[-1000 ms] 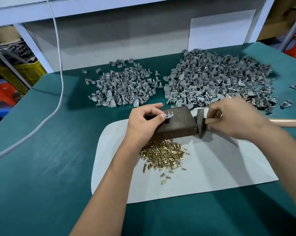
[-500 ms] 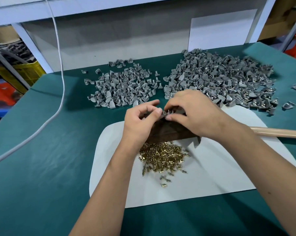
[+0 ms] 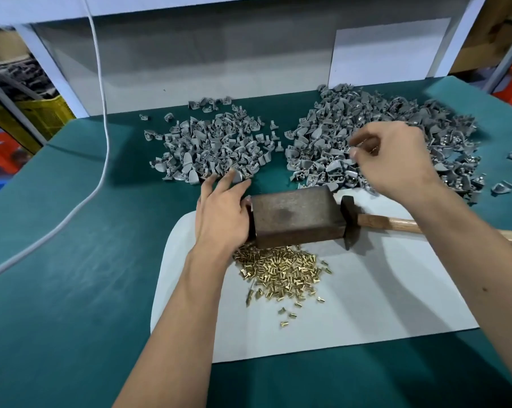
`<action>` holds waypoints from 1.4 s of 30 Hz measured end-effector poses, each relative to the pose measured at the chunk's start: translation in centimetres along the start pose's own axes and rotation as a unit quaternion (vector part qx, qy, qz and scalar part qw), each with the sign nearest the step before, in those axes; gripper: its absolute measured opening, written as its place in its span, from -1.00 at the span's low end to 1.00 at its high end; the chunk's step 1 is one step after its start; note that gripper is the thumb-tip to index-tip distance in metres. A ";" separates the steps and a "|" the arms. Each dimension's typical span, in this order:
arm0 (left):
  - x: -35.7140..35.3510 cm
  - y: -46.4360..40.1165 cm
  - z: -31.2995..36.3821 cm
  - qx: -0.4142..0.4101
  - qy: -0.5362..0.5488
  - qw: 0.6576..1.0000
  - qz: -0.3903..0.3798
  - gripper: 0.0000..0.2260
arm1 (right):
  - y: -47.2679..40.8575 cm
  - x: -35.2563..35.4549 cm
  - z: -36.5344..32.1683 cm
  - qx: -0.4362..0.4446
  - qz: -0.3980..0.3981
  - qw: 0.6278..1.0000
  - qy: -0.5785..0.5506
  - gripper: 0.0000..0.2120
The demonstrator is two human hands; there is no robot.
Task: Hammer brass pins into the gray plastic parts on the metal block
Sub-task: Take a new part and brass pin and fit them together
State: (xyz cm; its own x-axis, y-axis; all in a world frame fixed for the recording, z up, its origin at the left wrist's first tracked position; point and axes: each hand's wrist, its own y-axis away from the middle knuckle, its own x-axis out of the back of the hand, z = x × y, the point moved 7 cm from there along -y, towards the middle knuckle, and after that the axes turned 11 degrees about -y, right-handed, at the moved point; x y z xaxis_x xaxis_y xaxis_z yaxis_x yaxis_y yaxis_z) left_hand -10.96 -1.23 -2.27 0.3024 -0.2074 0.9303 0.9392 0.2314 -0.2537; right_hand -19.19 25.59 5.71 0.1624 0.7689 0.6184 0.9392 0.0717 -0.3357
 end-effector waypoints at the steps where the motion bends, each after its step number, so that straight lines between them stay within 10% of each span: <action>1: 0.3 0.0 0.0 0.002 0.008 1.000 0.014 -0.65 | 0.2 -0.3 -0.5 0.009 -0.009 1.000 -0.005 -0.87; 8: 2.5 0.3 -1.2 0.095 0.100 0.987 0.085 -0.82 | 7.3 -6.1 -10.9 0.235 -0.287 0.929 0.002 -0.94; 17: 2.6 0.4 -1.3 0.089 0.098 0.989 0.070 -0.80 | 15.1 -11.6 -13.4 0.277 -0.511 0.812 0.051 -0.84; 32: 2.5 0.8 -2.5 0.139 0.221 0.956 0.133 -0.94 | 15.7 -11.3 -13.0 0.313 -0.451 0.822 0.151 -0.84; 42: 2.3 1.1 -0.8 0.144 0.562 0.803 0.133 -0.84 | 9.9 -3.7 -9.3 0.212 -0.170 0.946 -0.175 -0.93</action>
State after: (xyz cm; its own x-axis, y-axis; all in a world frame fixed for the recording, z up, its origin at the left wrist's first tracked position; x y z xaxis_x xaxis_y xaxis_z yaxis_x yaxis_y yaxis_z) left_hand -9.10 -2.20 -0.67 0.5937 -0.8045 -0.0152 0.7897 0.5862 -0.1808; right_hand -7.69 17.56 6.67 -0.3069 0.8138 0.4935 0.7014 0.5439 -0.4606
